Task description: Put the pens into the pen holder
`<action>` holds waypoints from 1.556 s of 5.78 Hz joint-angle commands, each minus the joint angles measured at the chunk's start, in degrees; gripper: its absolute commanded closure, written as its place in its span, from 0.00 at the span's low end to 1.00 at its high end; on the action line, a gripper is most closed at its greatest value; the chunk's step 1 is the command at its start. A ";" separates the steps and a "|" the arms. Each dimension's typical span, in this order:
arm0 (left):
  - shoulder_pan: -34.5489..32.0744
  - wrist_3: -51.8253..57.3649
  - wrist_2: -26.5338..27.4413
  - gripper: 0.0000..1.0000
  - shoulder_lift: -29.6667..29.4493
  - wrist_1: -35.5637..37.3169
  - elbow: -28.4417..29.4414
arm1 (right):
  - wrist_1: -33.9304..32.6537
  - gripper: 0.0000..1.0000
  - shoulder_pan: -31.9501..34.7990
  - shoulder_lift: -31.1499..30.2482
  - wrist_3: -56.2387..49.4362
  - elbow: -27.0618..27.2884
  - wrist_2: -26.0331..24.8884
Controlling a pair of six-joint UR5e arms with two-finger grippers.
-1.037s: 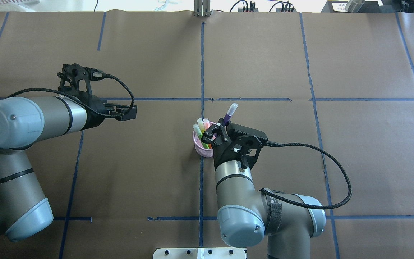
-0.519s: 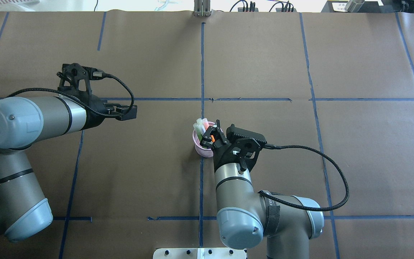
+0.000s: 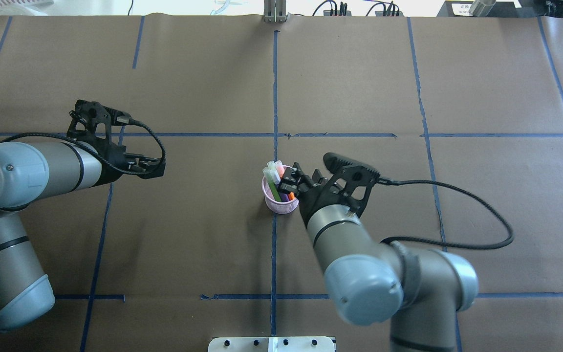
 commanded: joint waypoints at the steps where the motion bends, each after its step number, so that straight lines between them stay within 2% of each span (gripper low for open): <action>1: -2.29 11.47 -0.55 0.01 4.61 0.10 3.36 | 0.10 0.50 9.65 -7.49 -3.24 7.61 19.90; 2: -7.61 14.30 -8.64 0.01 5.59 0.10 4.95 | 0.10 0.51 16.67 -10.06 -7.94 9.04 30.20; 4: -23.75 28.58 -26.57 0.01 5.78 0.10 10.38 | 0.10 0.52 37.20 -16.82 -27.21 9.06 56.97; 5: -32.01 36.83 -34.40 0.01 5.78 -0.08 16.07 | 0.10 0.52 46.45 -20.68 -37.68 8.01 68.59; 6: -37.49 42.13 -35.70 0.01 5.17 0.01 20.30 | 0.10 0.52 51.41 -25.51 -43.18 8.00 75.06; 7: -39.63 41.75 -41.10 0.00 5.60 0.53 20.69 | 0.10 0.52 53.29 -28.77 -45.93 8.09 77.56; 8: -44.00 42.01 -48.64 0.00 5.86 2.89 21.04 | 0.02 0.52 53.48 -31.50 -48.13 7.91 77.59; 9: -48.92 42.27 -53.07 0.00 6.74 4.65 20.87 | -0.42 0.52 56.70 -35.53 -57.46 6.43 77.94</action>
